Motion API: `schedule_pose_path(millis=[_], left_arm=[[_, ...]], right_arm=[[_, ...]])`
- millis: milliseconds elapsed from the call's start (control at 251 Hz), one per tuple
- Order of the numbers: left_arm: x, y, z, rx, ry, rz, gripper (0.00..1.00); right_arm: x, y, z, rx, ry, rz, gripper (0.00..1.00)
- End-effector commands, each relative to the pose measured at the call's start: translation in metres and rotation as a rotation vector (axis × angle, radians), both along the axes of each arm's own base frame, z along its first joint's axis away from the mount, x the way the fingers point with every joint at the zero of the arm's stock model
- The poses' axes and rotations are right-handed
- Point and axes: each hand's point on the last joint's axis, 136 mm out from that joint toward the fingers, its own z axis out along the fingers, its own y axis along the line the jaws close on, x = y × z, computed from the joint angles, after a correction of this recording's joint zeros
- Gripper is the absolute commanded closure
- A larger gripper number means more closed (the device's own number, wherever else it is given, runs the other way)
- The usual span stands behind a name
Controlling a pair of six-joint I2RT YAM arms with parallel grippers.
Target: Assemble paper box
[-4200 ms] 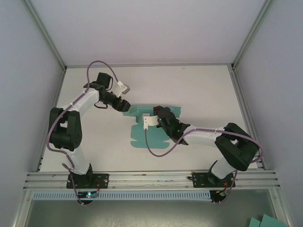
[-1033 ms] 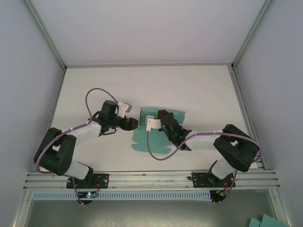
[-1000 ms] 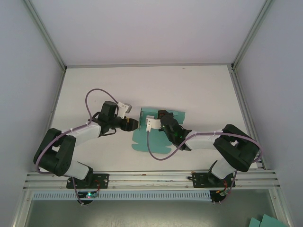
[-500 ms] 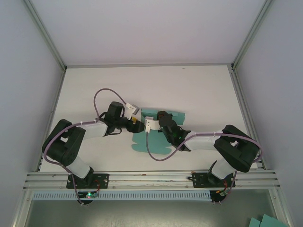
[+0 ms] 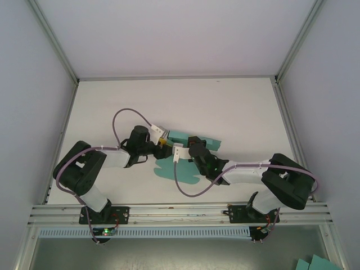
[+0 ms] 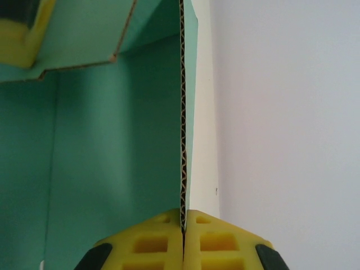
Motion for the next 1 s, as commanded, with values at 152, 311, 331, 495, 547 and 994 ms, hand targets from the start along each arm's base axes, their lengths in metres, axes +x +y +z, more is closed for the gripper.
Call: schedule_pose_path(millis=[152, 311, 331, 495, 547, 994], left_arm=[[0.027, 0.020, 0.016, -0.007, -0.182, 0.178, 0.49], [0.026, -0.001, 0.034, -0.068, -0.234, 0.058, 0.42], [0.025, -0.004, 0.035, -0.072, -0.238, 0.035, 0.41], [0.018, -0.018, 0.035, -0.077, -0.213, -0.082, 0.38], [0.023, -0.018, 0.033, -0.066, -0.217, -0.069, 0.38], [0.066, -0.039, 0.038, -0.115, -0.197, -0.046, 0.42]], right_arm=[[-0.039, -0.013, -0.055, -0.116, 0.162, -0.001, 1.00], [-0.031, -0.009, -0.056, -0.121, 0.173, -0.013, 1.00], [-0.029, -0.009, -0.056, -0.119, 0.177, -0.014, 1.00], [-0.018, -0.006, -0.052, -0.095, 0.192, -0.022, 1.00], [-0.017, -0.004, -0.050, -0.086, 0.191, -0.016, 1.00], [-0.013, 0.002, -0.057, -0.038, 0.390, 0.046, 1.00]])
